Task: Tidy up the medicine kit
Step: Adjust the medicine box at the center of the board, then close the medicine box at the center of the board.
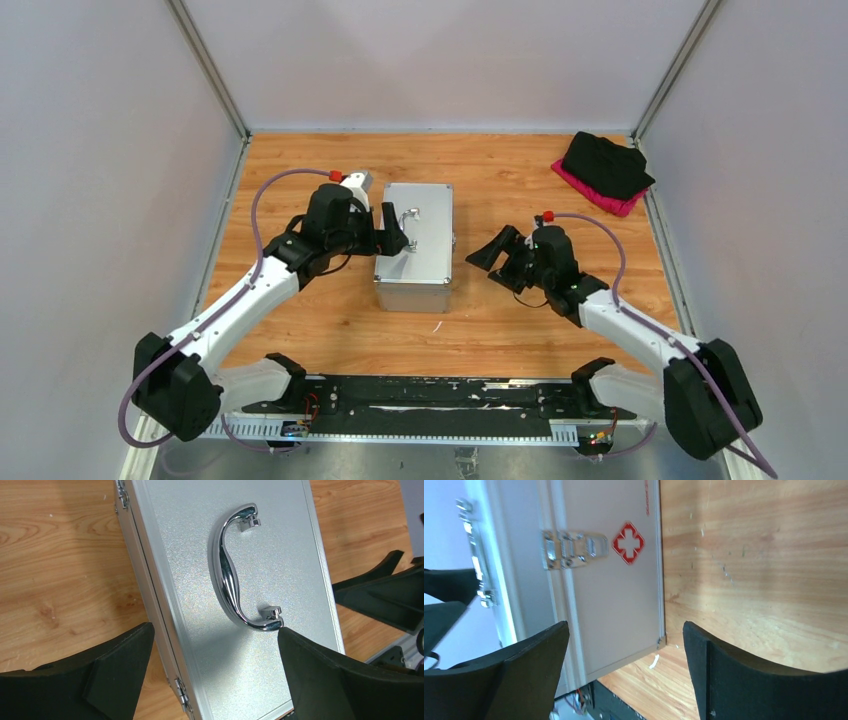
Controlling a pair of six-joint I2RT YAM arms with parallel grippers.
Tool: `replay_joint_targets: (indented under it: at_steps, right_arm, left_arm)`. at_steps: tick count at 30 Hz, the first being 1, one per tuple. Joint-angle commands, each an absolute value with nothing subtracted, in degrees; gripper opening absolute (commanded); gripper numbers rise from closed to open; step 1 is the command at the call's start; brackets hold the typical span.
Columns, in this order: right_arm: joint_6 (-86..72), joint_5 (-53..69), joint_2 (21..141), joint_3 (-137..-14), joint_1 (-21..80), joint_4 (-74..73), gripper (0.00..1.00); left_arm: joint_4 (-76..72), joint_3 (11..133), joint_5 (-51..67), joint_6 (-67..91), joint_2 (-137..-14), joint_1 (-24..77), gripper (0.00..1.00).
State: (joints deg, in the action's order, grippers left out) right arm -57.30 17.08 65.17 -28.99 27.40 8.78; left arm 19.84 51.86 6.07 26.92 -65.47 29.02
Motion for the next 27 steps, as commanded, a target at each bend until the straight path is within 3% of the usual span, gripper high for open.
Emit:
replay_joint_targets:
  at_steps: [1, 10, 15, 18, 21, 27]
  right_arm:
    - [-60.9, 7.2, 58.6, -26.9, 26.5, 8.6, 0.91]
    - [-81.3, -1.9, 57.3, -16.2, 27.0, 33.1, 0.95]
    - [-81.8, -6.6, 58.1, -18.2, 28.6, 35.2, 0.96]
    - [-76.0, -8.5, 57.0, -21.5, 28.7, 27.1, 0.96]
    - [-58.3, -12.6, 56.0, -26.8, 28.7, 14.0, 0.99]
    - [-20.3, -10.6, 58.8, -27.9, 28.6, 15.1, 0.99]
  left_arm:
    - [19.3, 53.3, 9.3, 26.0, -66.9, 29.2, 1.00]
    - [18.0, 51.5, 11.1, 26.8, -66.5, 29.2, 0.99]
    - [17.4, 51.2, 11.8, 27.4, -66.5, 29.1, 0.99]
    - [17.4, 51.2, 12.0, 27.5, -66.4, 29.2, 0.99]
    - [17.6, 51.2, 11.8, 27.4, -66.0, 29.2, 0.99]
    - [17.8, 51.6, 12.0, 26.9, -66.5, 29.2, 0.99]
